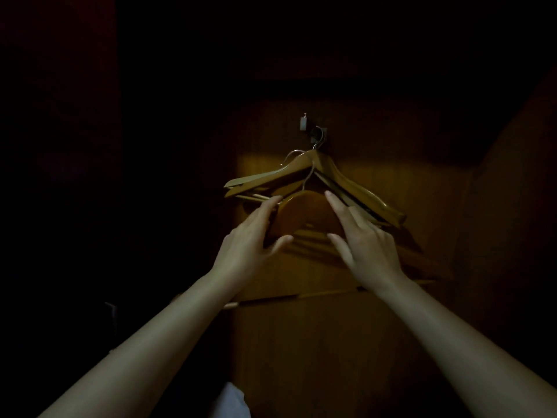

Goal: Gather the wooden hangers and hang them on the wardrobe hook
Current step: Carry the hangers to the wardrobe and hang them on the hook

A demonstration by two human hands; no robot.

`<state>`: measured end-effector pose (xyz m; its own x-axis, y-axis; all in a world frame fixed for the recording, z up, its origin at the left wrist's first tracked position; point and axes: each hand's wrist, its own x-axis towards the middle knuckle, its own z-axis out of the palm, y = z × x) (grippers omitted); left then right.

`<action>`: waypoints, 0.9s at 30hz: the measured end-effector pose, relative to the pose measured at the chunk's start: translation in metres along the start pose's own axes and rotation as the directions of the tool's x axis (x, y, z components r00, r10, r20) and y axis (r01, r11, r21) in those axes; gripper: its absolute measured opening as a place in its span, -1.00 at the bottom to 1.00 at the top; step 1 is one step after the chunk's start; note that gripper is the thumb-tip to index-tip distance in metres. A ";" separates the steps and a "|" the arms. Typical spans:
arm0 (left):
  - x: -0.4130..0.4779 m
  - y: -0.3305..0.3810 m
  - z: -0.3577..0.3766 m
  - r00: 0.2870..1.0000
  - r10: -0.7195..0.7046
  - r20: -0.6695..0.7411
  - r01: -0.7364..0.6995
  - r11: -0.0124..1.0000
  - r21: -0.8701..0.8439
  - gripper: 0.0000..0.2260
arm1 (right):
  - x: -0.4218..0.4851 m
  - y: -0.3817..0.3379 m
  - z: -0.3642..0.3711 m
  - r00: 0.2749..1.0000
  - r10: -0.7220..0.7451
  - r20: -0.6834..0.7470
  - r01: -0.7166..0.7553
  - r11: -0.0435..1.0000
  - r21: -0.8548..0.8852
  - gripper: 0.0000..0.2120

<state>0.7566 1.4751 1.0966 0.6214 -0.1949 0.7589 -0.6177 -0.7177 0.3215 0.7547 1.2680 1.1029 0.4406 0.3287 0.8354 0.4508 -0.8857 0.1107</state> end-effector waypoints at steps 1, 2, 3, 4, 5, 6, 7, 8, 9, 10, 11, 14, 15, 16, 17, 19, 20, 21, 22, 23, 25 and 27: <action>0.008 0.001 0.006 0.999 0.044 0.002 -0.044 0.996 0.072 -0.34 | 0.003 0.007 -0.001 1.000 0.028 -0.013 -0.028 1.000 -0.006 -0.32; 0.017 0.000 0.012 0.997 0.080 0.008 -0.080 0.987 0.137 -0.31 | 0.006 0.014 -0.002 0.998 0.051 -0.026 -0.051 0.999 -0.016 -0.32; 0.026 -0.002 0.017 0.994 0.106 0.012 -0.107 0.975 0.194 -0.30 | 0.010 0.022 -0.002 0.997 0.067 -0.038 -0.068 0.997 -0.027 -0.32; 0.037 -0.004 0.022 0.992 0.125 0.011 -0.124 0.962 0.242 -0.32 | 0.014 0.030 -0.002 0.996 0.081 -0.046 -0.083 0.996 -0.039 -0.32; 0.048 -0.006 0.027 0.991 0.134 0.011 -0.131 0.949 0.286 -0.37 | 0.019 0.038 -0.003 0.994 0.102 -0.045 -0.104 0.993 -0.049 -0.32; 0.061 -0.008 0.031 0.991 0.131 0.016 -0.129 0.937 0.324 -0.42 | 0.025 0.046 -0.003 0.991 0.127 -0.038 -0.129 0.990 -0.055 -0.32; 0.074 -0.010 0.035 0.992 0.121 0.026 -0.122 0.928 0.353 -0.47 | 0.032 0.053 -0.002 0.988 0.155 -0.026 -0.156 0.986 -0.059 -0.33; 0.088 -0.012 0.040 0.993 0.106 0.042 -0.114 0.922 0.370 -0.50 | 0.040 0.061 -0.001 0.983 0.183 -0.012 -0.183 0.981 -0.063 -0.34; 0.102 -0.015 0.044 0.995 0.080 0.064 -0.098 0.922 0.375 -0.51 | 0.048 0.067 0.002 0.977 0.211 0.006 -0.211 0.975 -0.064 -0.35; 0.116 -0.018 0.049 0.995 0.041 0.090 -0.072 0.925 0.373 -0.52 | 0.057 0.074 0.005 0.970 0.240 0.029 -0.238 0.969 -0.064 -0.36; 0.130 -0.020 0.053 0.994 -0.002 0.112 -0.040 0.928 0.370 -0.52 | 0.066 0.080 0.009 0.964 0.263 0.048 -0.260 0.964 -0.064 -0.36; 0.169 -0.031 0.066 0.989 -0.076 0.127 0.023 0.928 0.373 -0.53 | 0.098 0.097 0.025 0.949 0.304 0.081 -0.299 0.951 -0.076 -0.36; 0.180 -0.036 0.069 0.989 -0.088 0.118 0.037 0.924 0.380 -0.52 | 0.108 0.102 0.030 0.944 0.317 0.093 -0.310 0.948 -0.075 -0.36; 0.191 -0.041 0.071 0.988 -0.104 0.116 0.052 0.922 0.385 -0.50 | 0.119 0.107 0.036 0.938 0.329 0.106 -0.324 0.944 -0.068 -0.36; 0.201 -0.047 0.073 0.984 -0.125 0.123 0.069 0.921 0.383 -0.48 | 0.128 0.110 0.041 0.934 0.339 0.115 -0.335 0.940 -0.059 -0.36; 0.219 -0.059 0.076 0.977 -0.167 0.135 0.106 0.923 0.370 -0.47 | 0.144 0.114 0.054 0.929 0.350 0.122 -0.347 0.937 -0.048 -0.37; 0.225 -0.066 0.076 0.974 -0.182 0.136 0.122 0.923 0.364 -0.46 | 0.151 0.116 0.061 0.928 0.351 0.122 -0.348 0.936 -0.049 -0.37; 0.231 -0.073 0.077 0.971 -0.195 0.135 0.135 0.923 0.361 -0.46 | 0.157 0.116 0.068 0.929 0.350 0.123 -0.346 0.937 -0.053 -0.36; 0.234 -0.081 0.078 0.969 -0.207 0.137 0.145 0.921 0.362 -0.46 | 0.163 0.116 0.075 0.930 0.344 0.126 -0.339 0.939 -0.057 -0.36; 0.237 -0.088 0.079 0.966 -0.217 0.140 0.154 0.919 0.363 -0.46 | 0.168 0.115 0.082 0.933 0.334 0.133 -0.329 0.942 -0.060 -0.35; 0.240 -0.103 0.083 0.963 -0.236 0.132 0.176 0.918 0.356 -0.47 | 0.176 0.113 0.094 0.935 0.319 0.157 -0.312 0.948 -0.065 -0.31; 0.242 -0.112 0.088 0.960 -0.253 0.118 0.199 0.916 0.349 -0.47 | 0.179 0.112 0.101 0.928 0.331 0.172 -0.324 0.944 -0.069 -0.30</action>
<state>1.0183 1.4501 1.1942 0.8099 -0.0843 0.5804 -0.2738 -0.9295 0.2472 0.9625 1.2612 1.2105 0.6918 0.0683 0.7189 0.2290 -0.9649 -0.1287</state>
